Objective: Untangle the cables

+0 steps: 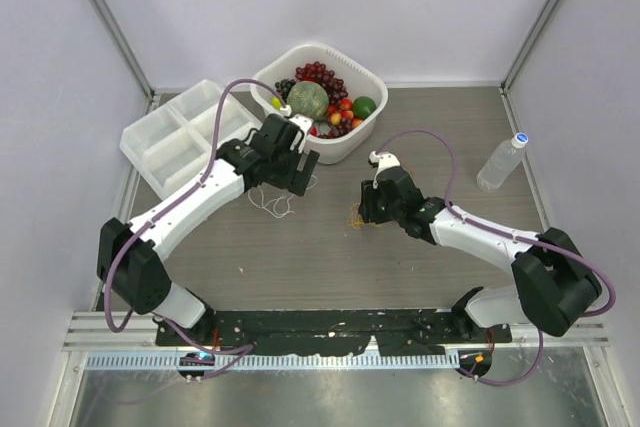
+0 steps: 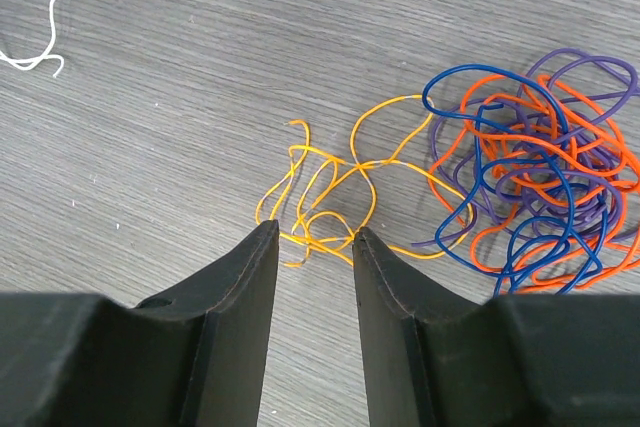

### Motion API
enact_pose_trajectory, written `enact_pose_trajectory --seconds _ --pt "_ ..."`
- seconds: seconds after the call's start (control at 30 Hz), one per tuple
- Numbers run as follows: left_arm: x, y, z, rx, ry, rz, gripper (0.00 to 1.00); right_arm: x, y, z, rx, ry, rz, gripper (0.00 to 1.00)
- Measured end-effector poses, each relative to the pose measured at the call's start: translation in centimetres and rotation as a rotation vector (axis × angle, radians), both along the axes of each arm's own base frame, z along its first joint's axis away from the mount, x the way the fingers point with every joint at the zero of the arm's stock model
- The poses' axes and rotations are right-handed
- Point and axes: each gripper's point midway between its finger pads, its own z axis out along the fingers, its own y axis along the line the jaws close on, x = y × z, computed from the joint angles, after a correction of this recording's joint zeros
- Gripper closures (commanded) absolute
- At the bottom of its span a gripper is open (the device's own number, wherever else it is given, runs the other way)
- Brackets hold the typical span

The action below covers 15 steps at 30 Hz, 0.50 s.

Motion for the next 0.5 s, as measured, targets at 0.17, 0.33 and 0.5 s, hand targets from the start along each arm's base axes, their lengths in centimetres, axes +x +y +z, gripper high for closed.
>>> enact_pose_trajectory --seconds 0.17,0.33,0.5 --pt "1.4 1.3 -1.8 0.109 0.008 0.026 0.03 0.0 0.0 0.0 -0.001 0.000 0.006 0.59" --pt "2.3 1.9 -7.8 0.228 0.151 0.018 0.03 -0.2 -0.1 0.2 -0.004 0.006 0.004 0.59" --pt "0.8 3.2 -10.6 0.260 0.251 0.007 0.04 -0.2 -0.5 2.0 0.026 -0.045 -0.010 0.59"
